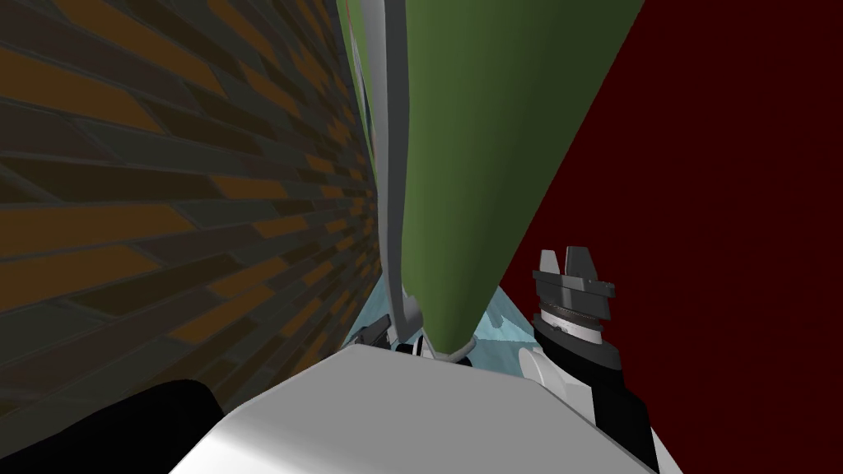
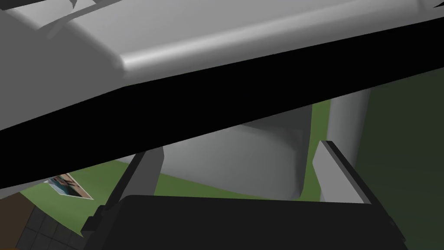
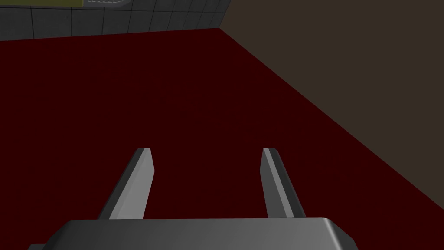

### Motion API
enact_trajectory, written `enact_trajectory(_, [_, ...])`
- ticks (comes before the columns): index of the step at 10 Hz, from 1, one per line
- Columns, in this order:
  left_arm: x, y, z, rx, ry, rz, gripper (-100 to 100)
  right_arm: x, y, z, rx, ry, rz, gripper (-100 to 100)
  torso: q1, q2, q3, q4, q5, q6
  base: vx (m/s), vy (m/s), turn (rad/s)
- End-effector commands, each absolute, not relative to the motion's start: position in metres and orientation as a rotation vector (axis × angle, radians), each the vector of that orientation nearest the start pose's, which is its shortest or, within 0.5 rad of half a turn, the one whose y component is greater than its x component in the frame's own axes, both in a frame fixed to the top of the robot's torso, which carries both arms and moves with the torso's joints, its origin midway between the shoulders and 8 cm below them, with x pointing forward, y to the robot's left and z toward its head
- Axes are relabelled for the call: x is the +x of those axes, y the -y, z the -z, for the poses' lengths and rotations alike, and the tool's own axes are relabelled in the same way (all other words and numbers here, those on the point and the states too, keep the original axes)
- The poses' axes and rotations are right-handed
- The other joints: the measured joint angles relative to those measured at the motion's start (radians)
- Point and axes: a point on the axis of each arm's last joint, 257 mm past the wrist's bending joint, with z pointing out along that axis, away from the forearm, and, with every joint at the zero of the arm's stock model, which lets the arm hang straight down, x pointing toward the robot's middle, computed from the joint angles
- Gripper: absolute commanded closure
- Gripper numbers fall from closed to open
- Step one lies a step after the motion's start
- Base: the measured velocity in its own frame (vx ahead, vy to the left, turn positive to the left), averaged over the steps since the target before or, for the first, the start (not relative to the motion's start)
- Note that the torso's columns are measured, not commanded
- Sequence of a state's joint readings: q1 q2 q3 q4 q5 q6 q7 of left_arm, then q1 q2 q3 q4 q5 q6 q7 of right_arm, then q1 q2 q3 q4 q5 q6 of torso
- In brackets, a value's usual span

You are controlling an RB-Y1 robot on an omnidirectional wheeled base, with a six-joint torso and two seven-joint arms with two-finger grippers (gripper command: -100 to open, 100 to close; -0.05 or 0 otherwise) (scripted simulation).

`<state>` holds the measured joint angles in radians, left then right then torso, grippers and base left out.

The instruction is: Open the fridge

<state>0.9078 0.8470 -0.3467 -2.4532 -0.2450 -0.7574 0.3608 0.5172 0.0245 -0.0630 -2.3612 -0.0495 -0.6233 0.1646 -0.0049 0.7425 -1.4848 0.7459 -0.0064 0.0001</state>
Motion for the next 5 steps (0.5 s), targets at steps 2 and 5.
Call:
enact_trajectory(2, [0.1696, -0.0857, 0.0359, -0.282, -1.412, 1.989, -100, 0.2959, 0.2994, -0.0761, 0.490, -0.466, -1.141, 0, -0.001, 0.002, 0.000, 0.001, -0.001, 0.000, 0.016, -0.003, 0.027])
enact_trajectory(5, [0.1696, -0.0857, 0.0359, -0.282, -1.412, 1.989, -100, 0.2960, 0.2994, -0.0761, 0.490, -0.466, -1.141, 0, 0.000, 0.000, -0.002, 0.002, -0.001, 0.000, -0.002, -0.001, -0.001])
